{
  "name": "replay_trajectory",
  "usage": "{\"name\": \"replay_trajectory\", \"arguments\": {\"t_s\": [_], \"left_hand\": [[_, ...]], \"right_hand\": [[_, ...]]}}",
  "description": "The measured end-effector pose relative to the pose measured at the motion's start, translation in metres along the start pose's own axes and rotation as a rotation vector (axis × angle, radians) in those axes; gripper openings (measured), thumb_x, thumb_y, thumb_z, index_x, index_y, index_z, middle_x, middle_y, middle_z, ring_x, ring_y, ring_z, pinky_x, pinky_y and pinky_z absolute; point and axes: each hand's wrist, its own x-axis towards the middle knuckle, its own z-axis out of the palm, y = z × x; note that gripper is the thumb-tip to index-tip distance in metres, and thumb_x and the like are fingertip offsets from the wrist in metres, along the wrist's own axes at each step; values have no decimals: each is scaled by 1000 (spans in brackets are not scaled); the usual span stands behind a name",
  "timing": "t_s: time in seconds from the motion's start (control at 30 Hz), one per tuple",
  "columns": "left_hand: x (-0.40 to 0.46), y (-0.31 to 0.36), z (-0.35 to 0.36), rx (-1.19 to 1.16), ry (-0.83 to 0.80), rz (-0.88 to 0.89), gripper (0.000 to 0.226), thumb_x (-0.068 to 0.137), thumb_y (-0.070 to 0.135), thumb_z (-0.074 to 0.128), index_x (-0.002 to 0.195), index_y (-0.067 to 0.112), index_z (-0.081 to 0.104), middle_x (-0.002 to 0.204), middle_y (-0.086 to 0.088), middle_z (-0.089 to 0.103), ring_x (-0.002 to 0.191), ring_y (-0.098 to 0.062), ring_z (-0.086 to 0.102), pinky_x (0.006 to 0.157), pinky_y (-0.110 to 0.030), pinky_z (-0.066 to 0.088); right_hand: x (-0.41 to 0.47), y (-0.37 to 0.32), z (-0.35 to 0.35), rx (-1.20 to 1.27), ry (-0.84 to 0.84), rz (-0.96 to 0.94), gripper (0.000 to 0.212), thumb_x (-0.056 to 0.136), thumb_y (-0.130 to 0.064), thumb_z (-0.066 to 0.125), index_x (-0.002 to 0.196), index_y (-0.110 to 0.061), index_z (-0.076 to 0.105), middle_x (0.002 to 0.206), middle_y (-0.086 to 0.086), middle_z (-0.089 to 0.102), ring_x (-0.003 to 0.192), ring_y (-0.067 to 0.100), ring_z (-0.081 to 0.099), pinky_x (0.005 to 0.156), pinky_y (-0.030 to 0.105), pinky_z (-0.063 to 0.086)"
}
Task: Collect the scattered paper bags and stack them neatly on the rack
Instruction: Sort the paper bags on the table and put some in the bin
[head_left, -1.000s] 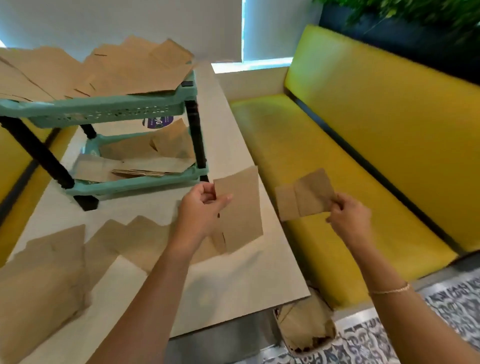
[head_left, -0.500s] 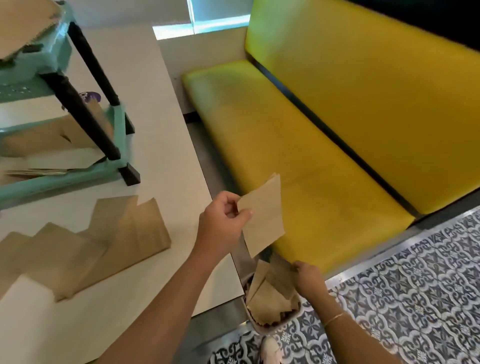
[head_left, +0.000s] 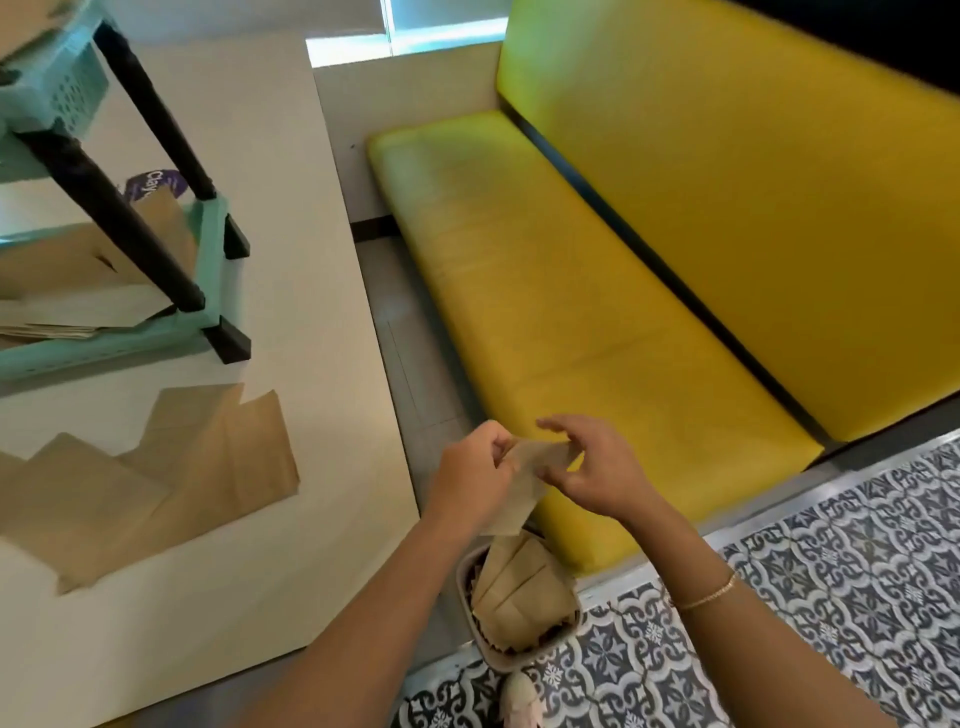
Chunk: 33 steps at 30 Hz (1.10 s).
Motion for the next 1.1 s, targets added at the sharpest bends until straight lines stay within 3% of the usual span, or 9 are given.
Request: {"name": "replay_trajectory", "arguments": {"t_s": [0.07,0.13,0.2,0.4,0.5,0.7,0.87,1.0,1.1], "left_hand": [[0,-3,7,12,-39,-32,5,92,21,57,96,23,56,101,-1,65,92,-16,60,81,-33,51],[-1,-7,10,16,-63,-58,18,92,19,58,109,21,54,114,0,61,105,-15,57,86,-27,46],[-2,-9,7,20,-52,-68,32,91,19,60,121,21,49,126,2,55,114,-14,52,88,-22,40],[-14,-10,-21,43,45,42,28,91,22,59,119,19,53,120,4,58,104,-6,53,86,-14,39],[-22,-15,-35,38,120,60,27,91,22,59,118,20,55,116,6,58,99,-2,51,85,-13,39],[-31,-36,-69,46,248,18,24,91,22,60,115,20,56,117,4,59,96,-3,50,78,-11,37],[-33,-62,-114,104,430,-88,26,90,19,60,117,17,57,119,1,59,105,-12,52,80,-17,37],[-24,-95,-159,173,417,-297,35,88,10,54,122,17,53,118,-6,55,107,-24,52,87,-31,47],[-13,-114,-190,273,285,-320,52,86,14,62,133,19,43,131,-5,49,123,-25,41,101,-36,40]], "right_hand": [[2,1,6,-119,-93,3,22,88,-17,57,107,-12,67,101,10,69,84,24,54,66,24,30],[1,10,21,-193,-161,61,20,90,-13,49,99,-9,66,92,17,68,73,25,49,52,29,27],[-2,26,41,-244,-200,127,22,90,-10,46,102,-9,64,96,19,66,80,31,55,46,28,25],[-10,58,105,-332,-372,312,33,96,-10,39,125,-12,54,118,14,60,107,29,58,77,34,46],[-11,55,121,-358,-424,343,38,95,-12,41,131,-17,48,119,13,60,108,28,58,81,35,48],[21,11,102,-226,-316,255,29,93,-20,49,119,-12,60,116,11,65,104,27,61,85,33,51],[50,-66,64,-40,0,180,23,93,-16,51,112,-13,65,107,6,69,91,23,65,82,35,54],[54,-130,58,61,86,56,20,94,-18,51,109,-16,65,104,0,68,83,13,61,79,27,54],[49,-168,67,87,44,7,21,94,-19,54,112,-16,65,107,-1,67,82,8,57,83,22,50]]}}
